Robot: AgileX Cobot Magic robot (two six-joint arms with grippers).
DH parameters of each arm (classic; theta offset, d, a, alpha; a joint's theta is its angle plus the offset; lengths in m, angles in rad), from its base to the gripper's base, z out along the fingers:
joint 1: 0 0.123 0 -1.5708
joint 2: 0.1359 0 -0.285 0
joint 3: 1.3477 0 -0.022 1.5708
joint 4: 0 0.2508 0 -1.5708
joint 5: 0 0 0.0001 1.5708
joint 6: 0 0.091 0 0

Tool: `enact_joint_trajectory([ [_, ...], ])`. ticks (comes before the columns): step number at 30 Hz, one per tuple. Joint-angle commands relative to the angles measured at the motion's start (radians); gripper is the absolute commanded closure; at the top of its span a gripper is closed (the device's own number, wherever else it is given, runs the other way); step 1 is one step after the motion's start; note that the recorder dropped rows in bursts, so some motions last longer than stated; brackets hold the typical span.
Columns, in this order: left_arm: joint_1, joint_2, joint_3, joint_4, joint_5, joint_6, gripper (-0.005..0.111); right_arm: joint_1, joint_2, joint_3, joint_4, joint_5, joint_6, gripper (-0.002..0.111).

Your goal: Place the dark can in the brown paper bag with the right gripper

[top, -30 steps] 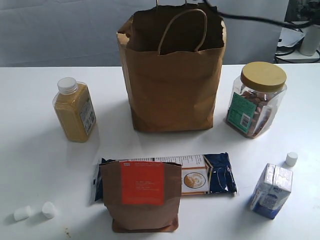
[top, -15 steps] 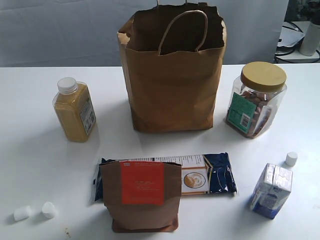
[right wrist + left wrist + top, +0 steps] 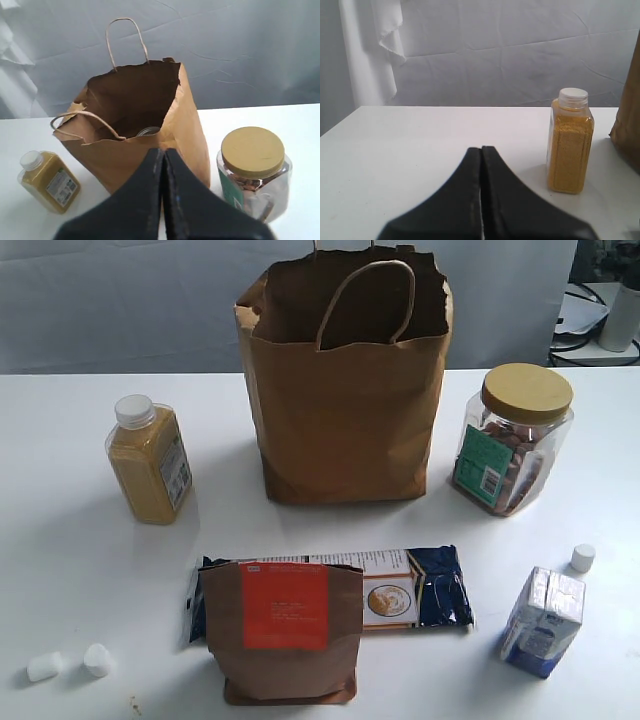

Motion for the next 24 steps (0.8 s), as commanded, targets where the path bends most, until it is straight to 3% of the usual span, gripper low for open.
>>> enact_joint_trajectory([
  [1,-0.007,-0.003,0.004,0.003,-0.008,-0.003,0.107,-0.002,-0.131,0.158,0.006,-0.142,0.013,0.108],
  [4,-0.007,-0.003,0.004,0.003,-0.008,-0.003,0.107,-0.051,-0.189,0.277,0.110,-0.211,-0.124,0.108],
  [10,-0.007,-0.003,0.004,0.003,-0.008,-0.003,0.107,-0.245,-0.273,0.555,0.393,-0.540,-0.411,0.108],
  [19,-0.007,-0.003,0.004,0.003,-0.008,-0.003,0.107,-0.418,-0.425,0.862,0.526,-0.833,-0.643,0.108],
  [24,-0.007,-0.003,0.004,0.003,-0.008,-0.003,0.107,-0.483,-0.540,0.954,0.551,-0.850,-0.720,0.108],
])
